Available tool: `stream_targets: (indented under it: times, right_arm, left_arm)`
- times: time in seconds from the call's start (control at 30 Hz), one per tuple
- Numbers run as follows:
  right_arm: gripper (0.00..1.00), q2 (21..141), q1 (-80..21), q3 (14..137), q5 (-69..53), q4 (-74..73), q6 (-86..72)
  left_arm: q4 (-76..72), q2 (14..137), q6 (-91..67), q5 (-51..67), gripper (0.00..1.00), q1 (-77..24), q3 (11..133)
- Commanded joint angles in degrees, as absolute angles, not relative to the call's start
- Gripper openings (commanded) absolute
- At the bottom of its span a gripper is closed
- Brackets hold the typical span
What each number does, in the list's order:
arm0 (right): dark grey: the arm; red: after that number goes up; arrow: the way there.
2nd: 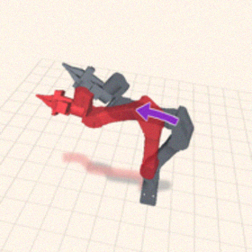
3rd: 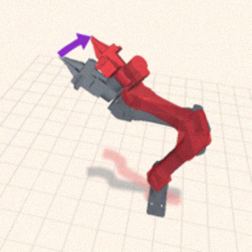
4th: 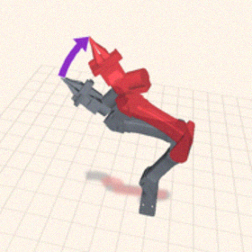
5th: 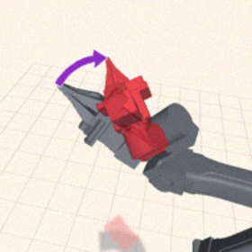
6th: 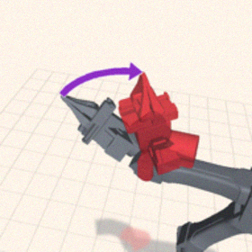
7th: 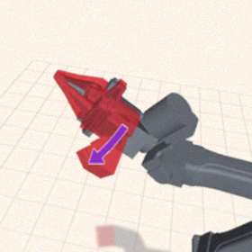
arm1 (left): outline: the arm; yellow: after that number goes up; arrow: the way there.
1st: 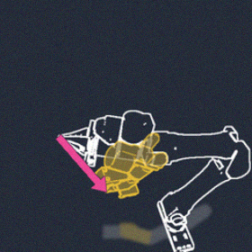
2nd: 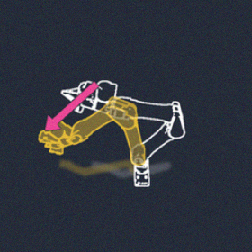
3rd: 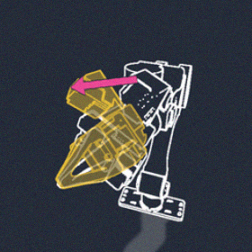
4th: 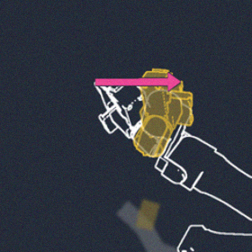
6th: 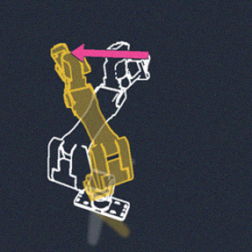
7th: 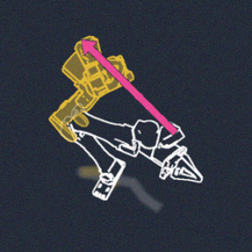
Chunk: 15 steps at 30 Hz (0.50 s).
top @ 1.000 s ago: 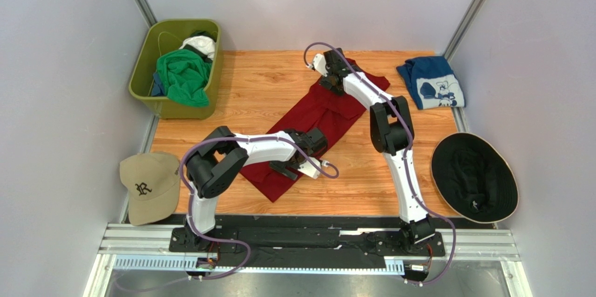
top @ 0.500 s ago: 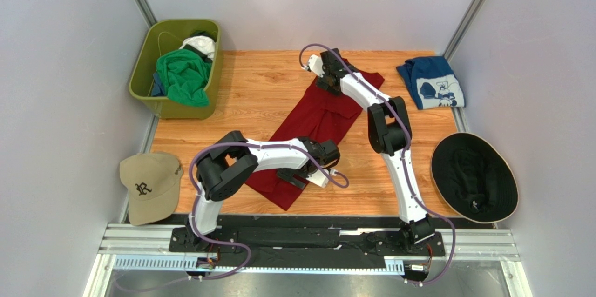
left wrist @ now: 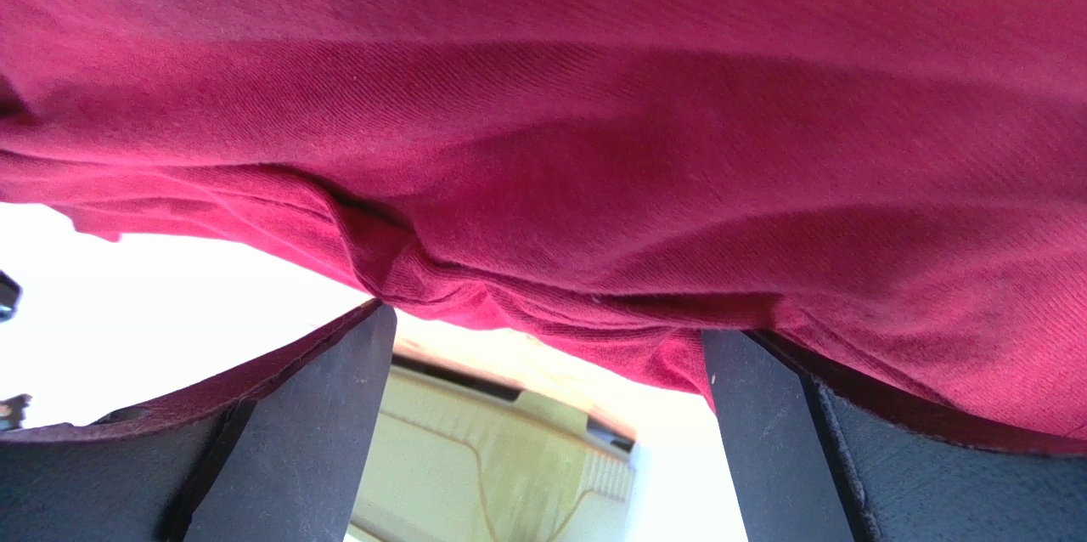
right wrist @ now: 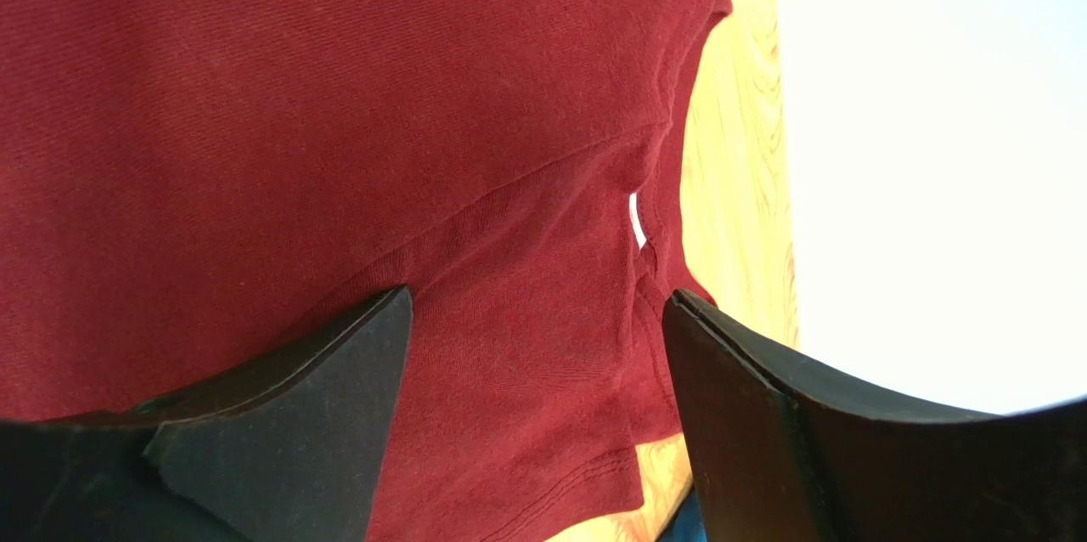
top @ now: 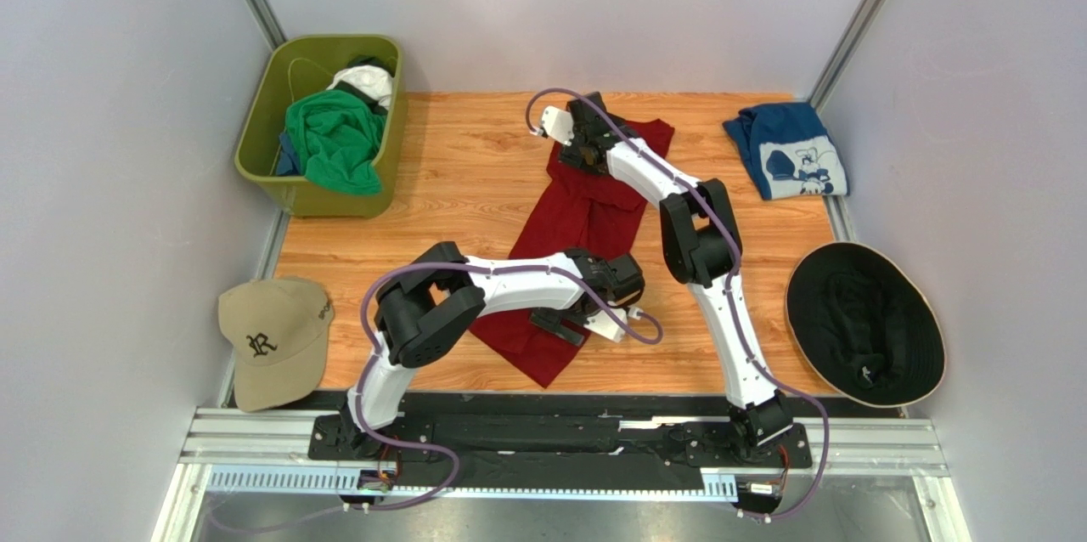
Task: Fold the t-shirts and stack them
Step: Fold the tshirt
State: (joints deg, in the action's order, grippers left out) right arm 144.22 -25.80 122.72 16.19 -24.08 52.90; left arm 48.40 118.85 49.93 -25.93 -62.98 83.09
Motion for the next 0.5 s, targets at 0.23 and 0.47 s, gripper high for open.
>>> stream_targets:
  times: [0.23, 0.47]
  right_arm:
    - [0.79, 150.46, -26.89, 129.71, 16.34, -20.92, 56.42]
    - [0.79, 150.47, -26.89, 131.23, 16.96, -19.69, 56.87]
  left_arm:
    - [50.18, 119.36, 43.6, -24.96, 0.99, -67.76, 85.16]
    - [48.97, 117.78, 42.01, -25.84, 0.99, -68.38, 85.96]
